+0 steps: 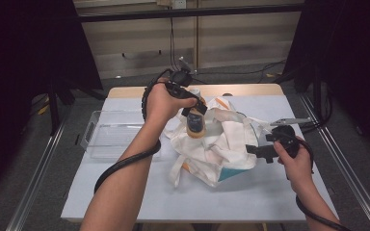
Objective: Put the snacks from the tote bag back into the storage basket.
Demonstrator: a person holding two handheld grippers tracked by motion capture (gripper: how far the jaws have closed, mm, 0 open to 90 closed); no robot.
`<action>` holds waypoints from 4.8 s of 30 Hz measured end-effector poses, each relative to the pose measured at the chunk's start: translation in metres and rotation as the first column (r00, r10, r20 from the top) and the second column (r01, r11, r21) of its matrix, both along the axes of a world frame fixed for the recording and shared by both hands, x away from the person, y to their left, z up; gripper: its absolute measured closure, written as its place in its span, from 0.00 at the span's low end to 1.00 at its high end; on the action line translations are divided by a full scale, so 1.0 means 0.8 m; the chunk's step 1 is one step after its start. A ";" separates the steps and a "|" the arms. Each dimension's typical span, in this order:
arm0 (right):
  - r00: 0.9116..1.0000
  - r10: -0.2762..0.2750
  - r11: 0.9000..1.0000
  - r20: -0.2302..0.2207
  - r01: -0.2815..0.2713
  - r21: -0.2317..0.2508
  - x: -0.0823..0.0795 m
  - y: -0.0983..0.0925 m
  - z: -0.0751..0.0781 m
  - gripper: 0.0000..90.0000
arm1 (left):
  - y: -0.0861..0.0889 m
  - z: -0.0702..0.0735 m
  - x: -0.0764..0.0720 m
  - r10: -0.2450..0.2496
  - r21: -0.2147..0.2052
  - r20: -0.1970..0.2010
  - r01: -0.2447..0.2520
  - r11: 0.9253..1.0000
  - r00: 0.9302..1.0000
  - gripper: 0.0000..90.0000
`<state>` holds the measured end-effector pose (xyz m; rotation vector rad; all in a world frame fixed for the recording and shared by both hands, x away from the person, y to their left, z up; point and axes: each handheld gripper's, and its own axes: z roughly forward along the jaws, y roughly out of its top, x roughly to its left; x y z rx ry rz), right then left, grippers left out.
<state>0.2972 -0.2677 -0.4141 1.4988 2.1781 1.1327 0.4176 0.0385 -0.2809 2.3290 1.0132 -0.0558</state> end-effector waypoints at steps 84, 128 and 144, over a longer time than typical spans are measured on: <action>1.000 0.013 1.000 -0.003 -0.013 0.002 0.000 0.005 0.001 0.03 | 0.096 0.041 0.012 0.136 0.084 -0.045 -0.132 0.988 0.990 0.34; 1.000 0.018 1.000 -0.004 -0.018 0.000 0.000 0.008 0.002 0.04 | 0.145 0.029 0.021 0.217 0.126 -0.041 -0.210 0.970 0.975 0.34; 1.000 0.019 1.000 -0.002 -0.019 0.000 0.000 0.009 0.001 0.04 | 0.156 0.012 0.020 0.232 0.149 -0.050 -0.223 0.963 0.971 0.34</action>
